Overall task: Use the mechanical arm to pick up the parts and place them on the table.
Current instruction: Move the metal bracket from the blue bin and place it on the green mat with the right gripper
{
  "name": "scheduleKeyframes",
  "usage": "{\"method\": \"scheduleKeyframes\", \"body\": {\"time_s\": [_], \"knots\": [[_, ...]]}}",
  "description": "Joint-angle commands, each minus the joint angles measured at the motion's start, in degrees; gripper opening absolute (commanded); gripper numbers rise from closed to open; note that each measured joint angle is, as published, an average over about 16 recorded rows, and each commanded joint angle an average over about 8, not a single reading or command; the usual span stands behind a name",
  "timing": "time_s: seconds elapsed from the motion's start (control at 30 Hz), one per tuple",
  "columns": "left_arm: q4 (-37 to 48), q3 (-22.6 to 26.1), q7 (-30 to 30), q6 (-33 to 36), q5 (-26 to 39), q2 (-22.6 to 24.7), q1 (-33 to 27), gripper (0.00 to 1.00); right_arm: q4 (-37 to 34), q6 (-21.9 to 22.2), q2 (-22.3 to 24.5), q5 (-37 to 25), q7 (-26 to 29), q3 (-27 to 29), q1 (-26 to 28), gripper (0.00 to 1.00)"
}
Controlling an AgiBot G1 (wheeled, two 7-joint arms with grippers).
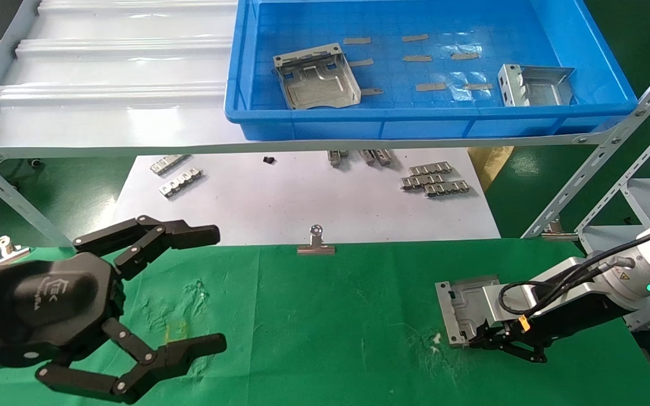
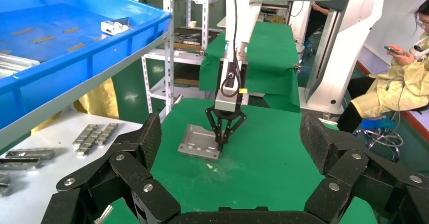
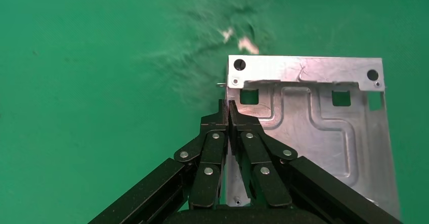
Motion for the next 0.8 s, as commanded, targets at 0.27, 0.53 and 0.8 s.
{"method": "scheduleKeyframes", "body": {"time_s": [0.27, 0.53, 0.8], "knots": [[0.0, 0.0, 0.0, 0.0, 0.0, 0.0, 0.0, 1.0, -1.4, 0.3, 0.0, 0.1, -2.4, 0.1, 0.5, 1.0], [0.0, 0.0, 0.0, 0.0, 0.0, 0.0, 0.0, 1.0, -1.5, -2.7, 1.5, 3.3, -5.2, 2.4, 2.5, 1.0], [0.0, 0.0, 0.0, 0.0, 0.0, 0.0, 0.0, 1.0, -1.2, -6.6, 3.2, 9.3, -4.6, 6.3, 3.2, 1.0]]}}
